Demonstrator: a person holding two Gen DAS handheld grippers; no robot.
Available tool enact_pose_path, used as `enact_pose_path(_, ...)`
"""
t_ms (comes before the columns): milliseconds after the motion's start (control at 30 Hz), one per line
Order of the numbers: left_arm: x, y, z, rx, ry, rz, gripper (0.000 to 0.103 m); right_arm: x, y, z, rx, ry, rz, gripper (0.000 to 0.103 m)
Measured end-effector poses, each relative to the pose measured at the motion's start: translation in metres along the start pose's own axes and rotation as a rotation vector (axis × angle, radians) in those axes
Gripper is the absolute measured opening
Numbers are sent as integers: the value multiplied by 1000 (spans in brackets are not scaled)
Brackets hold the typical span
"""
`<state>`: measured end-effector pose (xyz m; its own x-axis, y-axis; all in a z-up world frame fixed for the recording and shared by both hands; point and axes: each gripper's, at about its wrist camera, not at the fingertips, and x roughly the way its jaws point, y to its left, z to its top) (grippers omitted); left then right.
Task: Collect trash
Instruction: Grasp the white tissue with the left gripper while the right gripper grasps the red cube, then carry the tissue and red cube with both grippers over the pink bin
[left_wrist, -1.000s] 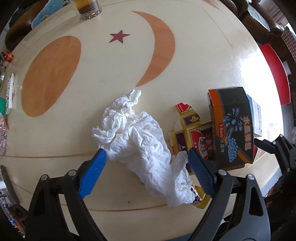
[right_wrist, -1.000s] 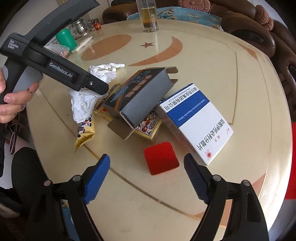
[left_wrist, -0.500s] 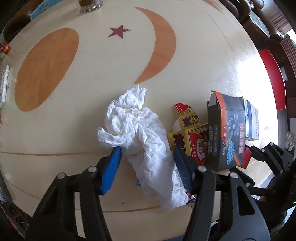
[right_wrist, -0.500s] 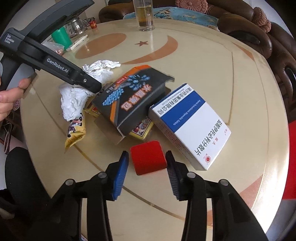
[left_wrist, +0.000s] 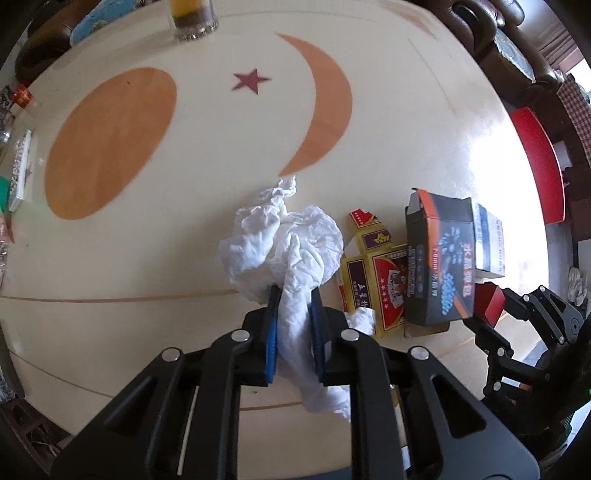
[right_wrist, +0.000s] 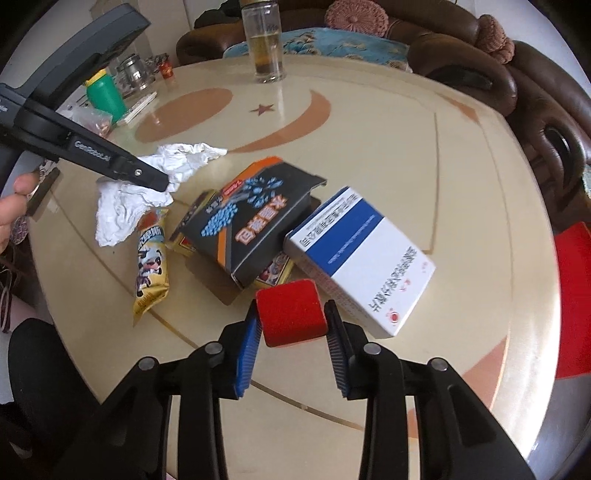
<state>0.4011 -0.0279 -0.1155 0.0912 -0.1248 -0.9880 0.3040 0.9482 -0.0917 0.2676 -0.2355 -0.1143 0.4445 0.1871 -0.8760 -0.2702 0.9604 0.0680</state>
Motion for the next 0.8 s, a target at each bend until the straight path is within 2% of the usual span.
enact_pose_path(133, -14, 3, -9, 0, -28, 9, 16, -12, 2, 2, 5, -17, -21, 34)
enact_pose_path(400, -57, -18, -40, 22, -99, 12, 16, -45, 20, 6, 14, -50, -66, 34)
enact_pose_path(633, -101, -40, -86, 52, -199, 39, 16, -88, 34, -2, 33, -86, -79, 34)
enact_pose_path(800, -127, -57, -127, 87, -240, 31, 16, -125, 56, -11, 20, -128, -73, 34)
